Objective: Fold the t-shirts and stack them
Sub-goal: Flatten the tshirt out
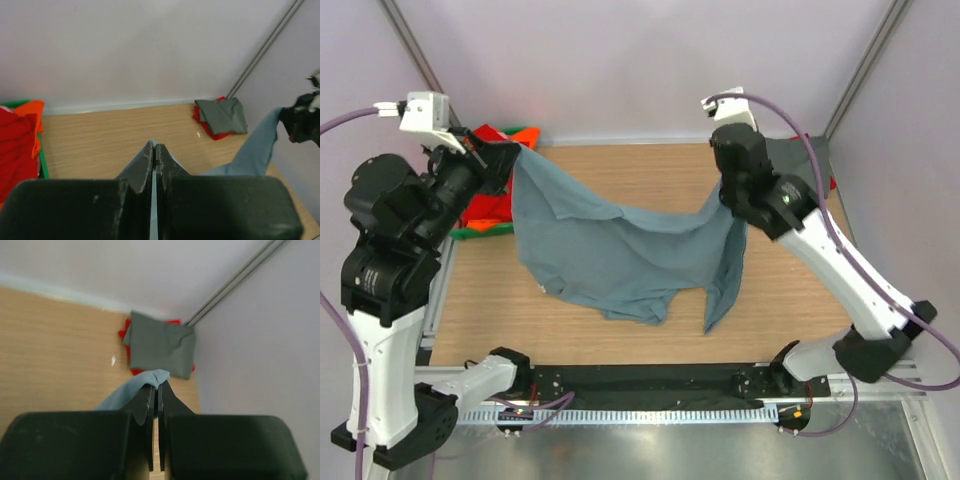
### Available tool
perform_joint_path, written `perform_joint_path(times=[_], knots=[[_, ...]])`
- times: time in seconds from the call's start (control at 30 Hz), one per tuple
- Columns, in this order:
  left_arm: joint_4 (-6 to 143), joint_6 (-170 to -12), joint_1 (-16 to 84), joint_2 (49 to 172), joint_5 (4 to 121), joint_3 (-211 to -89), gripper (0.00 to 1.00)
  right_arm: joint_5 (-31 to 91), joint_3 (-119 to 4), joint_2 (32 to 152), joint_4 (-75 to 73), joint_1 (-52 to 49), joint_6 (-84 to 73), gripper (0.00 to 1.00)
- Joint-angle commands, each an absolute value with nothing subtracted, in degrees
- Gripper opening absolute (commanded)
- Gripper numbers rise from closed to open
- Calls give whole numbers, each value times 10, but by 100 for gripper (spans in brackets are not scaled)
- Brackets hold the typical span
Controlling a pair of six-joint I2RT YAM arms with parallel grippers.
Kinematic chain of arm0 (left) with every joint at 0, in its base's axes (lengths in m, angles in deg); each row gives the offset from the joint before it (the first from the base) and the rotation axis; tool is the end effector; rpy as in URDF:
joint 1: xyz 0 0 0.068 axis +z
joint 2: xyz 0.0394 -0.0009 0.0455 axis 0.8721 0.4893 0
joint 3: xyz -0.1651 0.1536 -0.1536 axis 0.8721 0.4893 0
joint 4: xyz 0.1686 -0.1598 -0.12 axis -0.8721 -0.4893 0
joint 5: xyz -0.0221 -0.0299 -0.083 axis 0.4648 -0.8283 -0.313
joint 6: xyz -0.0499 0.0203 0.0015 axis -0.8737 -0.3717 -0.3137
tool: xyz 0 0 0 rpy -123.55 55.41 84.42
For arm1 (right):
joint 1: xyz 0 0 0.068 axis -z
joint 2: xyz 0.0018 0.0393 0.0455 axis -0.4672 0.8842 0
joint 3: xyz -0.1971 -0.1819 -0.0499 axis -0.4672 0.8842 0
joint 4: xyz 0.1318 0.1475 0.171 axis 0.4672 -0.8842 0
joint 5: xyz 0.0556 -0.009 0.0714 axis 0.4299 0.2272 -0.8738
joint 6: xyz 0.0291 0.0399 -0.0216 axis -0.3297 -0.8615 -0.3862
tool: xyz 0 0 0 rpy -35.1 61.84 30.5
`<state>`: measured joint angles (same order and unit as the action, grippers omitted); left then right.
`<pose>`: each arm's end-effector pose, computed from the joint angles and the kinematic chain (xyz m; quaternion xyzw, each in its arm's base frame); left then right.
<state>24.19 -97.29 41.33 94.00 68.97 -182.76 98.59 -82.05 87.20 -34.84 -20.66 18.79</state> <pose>0.1089 -0.0394 0.5666 0.0197 0.6772 -0.2450 0.6935 0.1870 0.1645 0.5065 -0.0880 0.7334 -0.2299 0.6336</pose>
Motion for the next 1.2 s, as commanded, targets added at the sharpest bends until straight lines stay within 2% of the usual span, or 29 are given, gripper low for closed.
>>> perform_joint_path(times=[0.0, 0.07, 0.33, 0.5, 0.63, 0.77, 0.97, 1.17], knots=[[187, -965, 415, 958, 704, -1864, 0, 714, -805, 853, -430, -4, -5, 1], [138, -948, 415, 967, 731, -1906, 0, 663, -850, 859, -446, 29, -10, 1], [119, -923, 415, 941, 741, -1979, 0, 590, -954, 796, -435, 30, 10, 1], [161, -919, 415, 906, 680, -1967, 0, 555, -945, 739, -423, 30, 37, 1], [205, -916, 415, 866, 634, -1943, 0, 465, -865, 670, -375, 30, 55, 1], [213, -908, 415, 848, 620, -1959, 0, 417, -837, 613, -335, 30, 70, 1], [220, -897, 415, 853, 613, -2025, 0, 398, -879, 595, -340, 31, 84, 1], [260, -896, 415, 883, 631, -2003, 0, 458, -878, 639, -331, 29, 86, 1]])
